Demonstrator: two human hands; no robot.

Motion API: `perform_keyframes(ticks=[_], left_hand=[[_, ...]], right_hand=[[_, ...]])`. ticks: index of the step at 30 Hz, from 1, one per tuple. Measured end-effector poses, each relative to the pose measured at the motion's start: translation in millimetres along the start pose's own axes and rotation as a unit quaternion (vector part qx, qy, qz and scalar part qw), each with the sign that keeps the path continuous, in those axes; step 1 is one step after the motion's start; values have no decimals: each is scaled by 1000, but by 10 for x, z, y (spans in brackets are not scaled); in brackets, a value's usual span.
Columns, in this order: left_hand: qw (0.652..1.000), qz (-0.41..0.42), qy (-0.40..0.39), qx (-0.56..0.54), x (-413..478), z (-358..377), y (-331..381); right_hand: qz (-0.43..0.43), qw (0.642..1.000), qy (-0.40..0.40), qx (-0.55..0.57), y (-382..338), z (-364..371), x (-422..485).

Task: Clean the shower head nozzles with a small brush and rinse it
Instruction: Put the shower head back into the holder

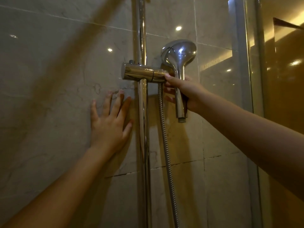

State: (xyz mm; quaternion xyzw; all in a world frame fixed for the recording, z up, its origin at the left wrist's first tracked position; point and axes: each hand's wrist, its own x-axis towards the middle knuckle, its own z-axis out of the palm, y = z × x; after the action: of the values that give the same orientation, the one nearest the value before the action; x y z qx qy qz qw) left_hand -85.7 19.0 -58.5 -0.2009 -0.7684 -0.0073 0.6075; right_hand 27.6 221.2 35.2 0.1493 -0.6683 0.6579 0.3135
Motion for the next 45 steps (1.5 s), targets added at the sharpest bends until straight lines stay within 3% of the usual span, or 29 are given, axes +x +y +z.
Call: perform_keyframes(ticks=[8, 12, 14, 17, 20, 22, 24, 27, 31, 34, 39, 45], left_hand=[[996, 0, -65, -58, 16, -178, -6], [984, -52, -33, -169, 68, -476, 120], [946, -118, -3, -302, 47, -638, 289], [856, -183, 10, -483, -132, -911, 664], [781, -227, 26, -582, -387, -1198, 1057], [730, -254, -3, -635, -582, -1348, 1256], [663, -286, -79, -687, -784, -1466, 1412], [631, -313, -158, -692, -1101, -1584, 1565], [581, -328, -205, -716, -1556, -1709, 1666], [522, -365, -226, -737, -1854, -1804, 1653], [393, -434, -256, -769, -2229, -1988, 1491], [315, -486, -252, -776, -2544, -2095, 1225]], right_hand=[[22, 998, 49, 24, 165, -157, -474], [30, 999, 40, 13, 214, -246, -818], [52, 998, -6, 30, 229, -255, -1007], [74, 995, -69, 28, 250, -197, -1286], [66, 994, -79, -38, 253, -120, -1528], [64, 991, -95, -65, 250, -89, -1685], [56, 987, -102, -109, 265, -82, -1851], [38, 987, -86, -127, 332, -94, -2093], [50, 989, -64, -125, 493, -100, -2384], [70, 985, -77, -137, 659, -24, -2567], [56, 983, -111, -135, 876, 138, -2767], [76, 977, -167, -110, 1082, 469, -2943]])
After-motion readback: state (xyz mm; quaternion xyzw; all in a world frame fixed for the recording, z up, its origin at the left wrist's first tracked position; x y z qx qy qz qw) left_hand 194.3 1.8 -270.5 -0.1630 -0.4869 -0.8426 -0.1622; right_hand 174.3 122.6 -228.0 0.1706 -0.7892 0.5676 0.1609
